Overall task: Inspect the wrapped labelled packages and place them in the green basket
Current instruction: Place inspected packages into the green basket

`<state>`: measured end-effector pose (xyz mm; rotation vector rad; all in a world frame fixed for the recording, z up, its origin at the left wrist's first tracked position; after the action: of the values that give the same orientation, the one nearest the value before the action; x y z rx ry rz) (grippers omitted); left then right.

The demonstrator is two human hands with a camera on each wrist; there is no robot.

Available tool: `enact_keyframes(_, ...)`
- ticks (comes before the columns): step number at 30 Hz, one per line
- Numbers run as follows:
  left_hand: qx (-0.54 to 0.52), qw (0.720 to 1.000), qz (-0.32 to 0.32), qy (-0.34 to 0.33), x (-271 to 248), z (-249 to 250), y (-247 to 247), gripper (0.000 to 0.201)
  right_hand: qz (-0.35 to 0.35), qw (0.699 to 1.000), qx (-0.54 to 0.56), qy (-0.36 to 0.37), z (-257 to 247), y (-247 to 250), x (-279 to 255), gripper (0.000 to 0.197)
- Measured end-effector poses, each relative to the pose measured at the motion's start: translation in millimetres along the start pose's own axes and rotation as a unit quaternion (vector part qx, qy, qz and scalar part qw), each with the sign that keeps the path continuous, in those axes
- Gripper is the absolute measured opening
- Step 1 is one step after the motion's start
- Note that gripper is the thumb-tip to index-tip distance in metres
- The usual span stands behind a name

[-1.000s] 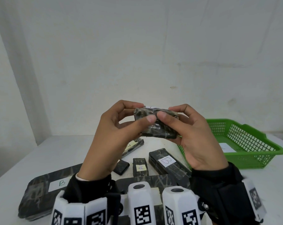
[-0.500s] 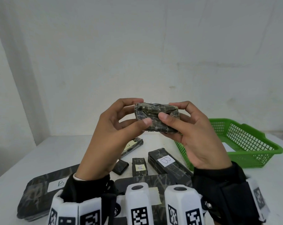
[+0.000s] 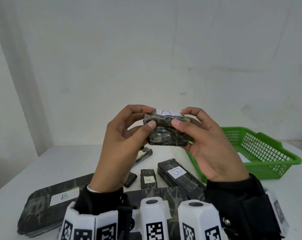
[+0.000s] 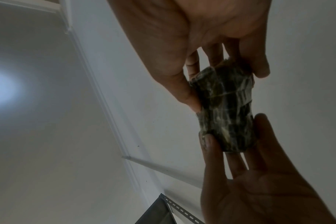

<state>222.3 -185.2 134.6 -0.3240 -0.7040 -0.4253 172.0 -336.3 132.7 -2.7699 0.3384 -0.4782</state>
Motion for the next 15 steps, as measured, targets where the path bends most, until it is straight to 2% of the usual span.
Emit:
enact_keyframes(4,-0.013,1.000,0.019,0.005,1,-1,5,0.023,-0.011,1.000,0.000,-0.015,0,-2,0,0.056)
enact_keyframes(12,-0.005,0.997,0.057,0.058,1,-10,12,0.019,-0.003,1.000,-0.013,-0.010,-1,-3,-2,0.051)
enact_keyframes(14,0.012,0.996,0.044,0.082,1,-14,11,0.019,0.002,1.000,-0.015,-0.003,-1,-3,-3,0.050)
enact_keyframes(15,0.015,0.995,0.030,0.096,1,-16,10,0.027,0.006,1.000,-0.015,0.001,-1,-3,-2,0.049)
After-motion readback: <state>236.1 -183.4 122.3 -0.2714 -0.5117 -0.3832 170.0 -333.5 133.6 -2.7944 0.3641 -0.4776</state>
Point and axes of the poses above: each hand's wrist, its own x-axis towards the middle knuckle, its own y-axis out of the back of the hand, z = x × y, the point moved 5 cm from there along x, towards the middle knuckle, and after that the axes turned 5 degrees about -y, right-handed, at the moved point
